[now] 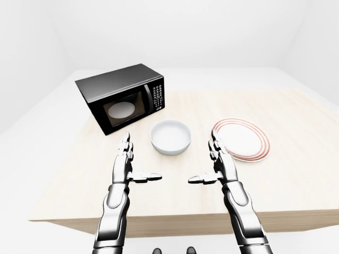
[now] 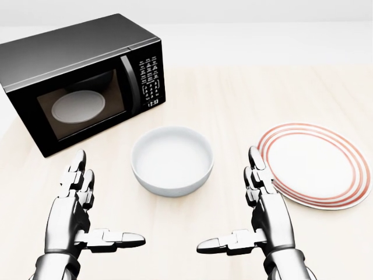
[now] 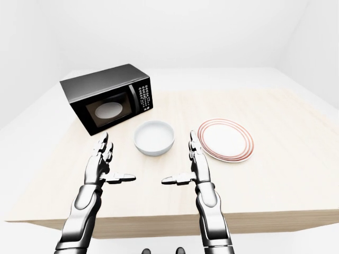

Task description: Pick up the white bowl and put it on the plate.

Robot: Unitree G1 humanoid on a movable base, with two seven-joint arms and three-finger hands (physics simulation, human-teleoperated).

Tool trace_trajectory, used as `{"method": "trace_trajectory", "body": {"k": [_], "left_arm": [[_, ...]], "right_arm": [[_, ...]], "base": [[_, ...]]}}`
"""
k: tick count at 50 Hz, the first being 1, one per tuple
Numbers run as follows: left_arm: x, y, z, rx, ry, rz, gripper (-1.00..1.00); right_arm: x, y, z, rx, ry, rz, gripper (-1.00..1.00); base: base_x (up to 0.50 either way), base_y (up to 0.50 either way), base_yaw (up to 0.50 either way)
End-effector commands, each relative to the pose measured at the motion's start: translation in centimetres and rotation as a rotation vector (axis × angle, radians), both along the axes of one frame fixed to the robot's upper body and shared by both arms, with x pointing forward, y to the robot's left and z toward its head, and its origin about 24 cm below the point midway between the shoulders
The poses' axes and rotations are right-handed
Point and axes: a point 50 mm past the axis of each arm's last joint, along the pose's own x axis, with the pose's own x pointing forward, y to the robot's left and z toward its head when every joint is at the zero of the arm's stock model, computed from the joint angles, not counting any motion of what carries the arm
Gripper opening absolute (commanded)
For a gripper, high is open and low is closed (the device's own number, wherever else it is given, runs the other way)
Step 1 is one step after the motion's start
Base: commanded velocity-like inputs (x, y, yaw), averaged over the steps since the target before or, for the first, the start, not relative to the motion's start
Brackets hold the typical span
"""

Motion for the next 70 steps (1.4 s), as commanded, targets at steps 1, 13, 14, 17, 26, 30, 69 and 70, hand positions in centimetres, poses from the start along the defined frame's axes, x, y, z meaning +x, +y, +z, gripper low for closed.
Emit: {"method": "trace_trajectory", "body": {"k": [1,13,14,17,26,30,69,70], "left_arm": [[0.0,0.0,0.0,0.0,-0.001,0.0,1.0],[0.0,0.0,0.0,0.0,0.0,0.0,1.0],[0.0,0.0,0.0,0.0,0.0,0.0,1.0],[0.0,0.0,0.0,0.0,0.0,0.0,1.0],[0.0,0.0,0.0,0.0,0.0,0.0,1.0],[0.0,0.0,0.0,-0.001,0.0,0.0,1.0],[0.0,0.0,0.0,0.0,0.0,0.0,1.0],[0.0,0.0,0.0,0.0,0.0,0.0,1.0]], "right_arm": [[0.0,0.1,0.0,-0.003,-0.003,0.004,1.0],[0.0,0.1,0.0,-0.002,-0.001,0.005,1.0],[0.0,0.1,0.0,-0.002,-0.001,0.005,1.0],[0.0,0.1,0.0,-0.005,-0.001,0.001,1.0],[0.1,0.0,0.1,-0.035,-0.004,-0.004,1.0],[0.2,-0.1,0.2,-0.042,-0.006,-0.007,1.0],[1.2,0.3,1.8,-0.631,-0.122,0.05,1.0],[1.2,0.4,1.9,-0.658,-0.131,0.055,1.0]], "base": [[0.34,0.0,0.0],[0.32,0.0,0.0],[0.28,0.0,0.0],[0.26,0.0,0.0],[0.05,0.0,0.0],[0.0,0.0,0.0],[0.0,0.0,0.0],[0.0,0.0,0.0]]}}
